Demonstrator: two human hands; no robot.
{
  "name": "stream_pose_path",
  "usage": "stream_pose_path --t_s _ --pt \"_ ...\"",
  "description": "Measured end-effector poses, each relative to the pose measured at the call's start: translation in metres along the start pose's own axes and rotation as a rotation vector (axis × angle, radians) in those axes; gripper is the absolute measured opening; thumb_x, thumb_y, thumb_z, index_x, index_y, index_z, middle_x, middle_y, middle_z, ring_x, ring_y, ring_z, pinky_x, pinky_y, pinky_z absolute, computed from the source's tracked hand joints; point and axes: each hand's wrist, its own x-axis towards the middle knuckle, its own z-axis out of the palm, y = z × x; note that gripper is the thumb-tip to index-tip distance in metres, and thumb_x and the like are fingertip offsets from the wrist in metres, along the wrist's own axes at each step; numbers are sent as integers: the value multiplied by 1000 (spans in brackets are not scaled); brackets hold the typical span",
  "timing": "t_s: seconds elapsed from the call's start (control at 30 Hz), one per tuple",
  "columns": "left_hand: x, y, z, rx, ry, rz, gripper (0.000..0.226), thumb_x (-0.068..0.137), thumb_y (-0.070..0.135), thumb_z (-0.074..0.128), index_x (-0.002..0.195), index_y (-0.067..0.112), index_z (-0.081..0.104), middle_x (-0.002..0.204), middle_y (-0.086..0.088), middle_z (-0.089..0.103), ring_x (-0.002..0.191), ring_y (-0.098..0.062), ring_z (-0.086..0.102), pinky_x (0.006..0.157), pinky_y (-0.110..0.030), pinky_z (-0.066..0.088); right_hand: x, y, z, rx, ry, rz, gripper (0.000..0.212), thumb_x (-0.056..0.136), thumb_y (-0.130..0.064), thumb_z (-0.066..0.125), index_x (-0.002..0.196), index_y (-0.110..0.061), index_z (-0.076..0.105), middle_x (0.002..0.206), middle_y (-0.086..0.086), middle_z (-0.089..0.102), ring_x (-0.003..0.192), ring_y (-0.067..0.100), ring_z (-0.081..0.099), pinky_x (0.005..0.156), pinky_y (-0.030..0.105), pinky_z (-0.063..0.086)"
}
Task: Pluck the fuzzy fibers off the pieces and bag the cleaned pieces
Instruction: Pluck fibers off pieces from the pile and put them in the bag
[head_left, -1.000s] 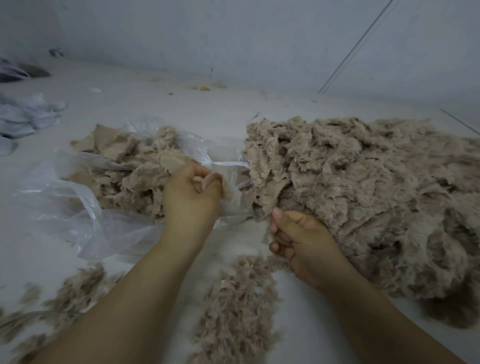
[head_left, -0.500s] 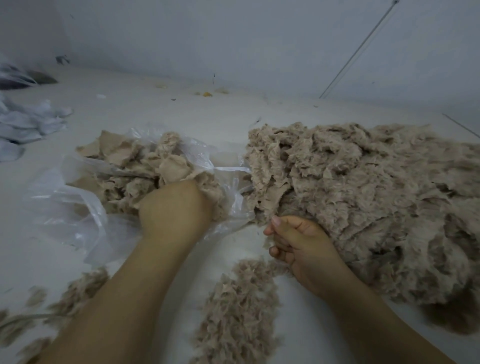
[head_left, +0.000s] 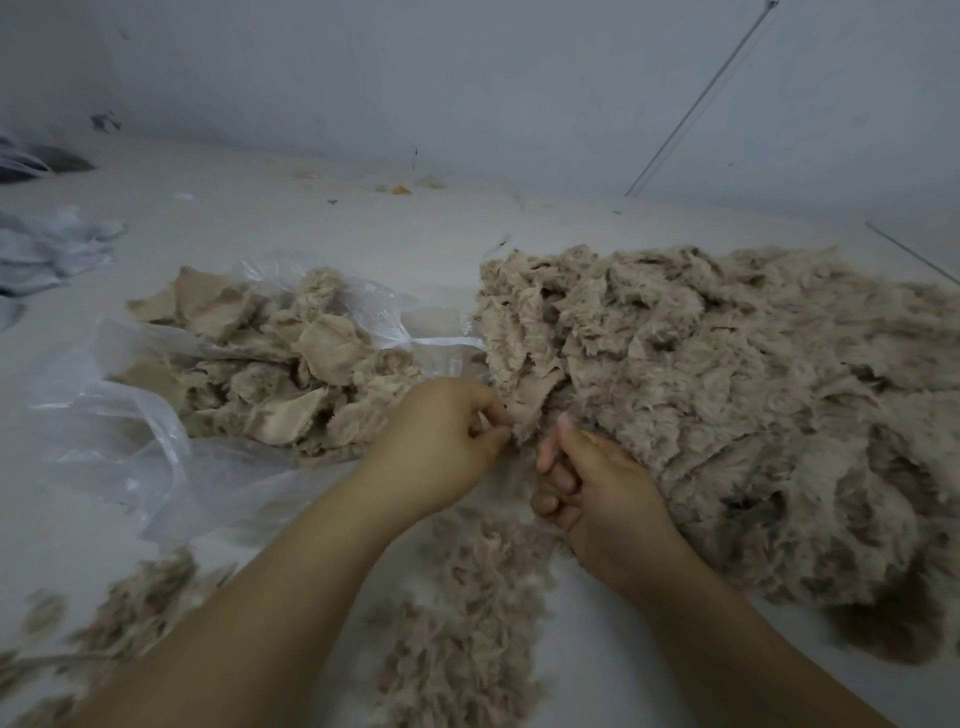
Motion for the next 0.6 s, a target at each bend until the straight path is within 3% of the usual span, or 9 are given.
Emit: stream_pose_path --t_s 0.1,0.2,0.3,0.43,0.5,0.6 --pt "8 13 18 202 135 53 21 86 41 67 89 21 65 67 10 54 60 -8 54 52 -26 40 0 1 1 15 13 -11 49 97 -37 48 56 -13 60 49 -1 30 43 8 29 44 20 37" --pt "18 20 28 289 183 139 18 90 33 59 83 16 57 82 2 51 78 -24 59 59 -32 44 1 1 0 44 59 -13 49 100 -33 46 58 -9 57 49 1 29 43 9 29 43 20 35" --pt "17 22 26 300 252 268 16 92 17 54 77 16 47 79 -3 44 74 -29 53 55 -37 40 1 2 -1 3 76 -16 40 87 -41 54 66 -7 58 50 0 32 41 8 32 45 22 37" --pt "-6 14 21 468 191 476 11 81 16 67 89 16 60 67 -6 58 54 -30 56 45 -26 26 3 3 -2 -27 77 -18 38 73 -50 65 78 -12 64 54 -2 37 48 10 39 48 24 39" --pt "-17 10 21 550 114 575 13 81 17 69 94 18 66 69 -2 61 54 -24 57 42 -25 30 3 3 -2 -87 20 -40 35 71 -54 68 69 -19 65 56 -2 40 52 11 42 49 24 40" --pt "-23 6 19 494 36 612 16 84 13 62 97 17 72 81 0 68 64 -21 62 47 -29 43 2 3 -2 -160 -29 -46 29 76 -43 69 63 -17 65 59 4 47 53 13 43 49 24 41"
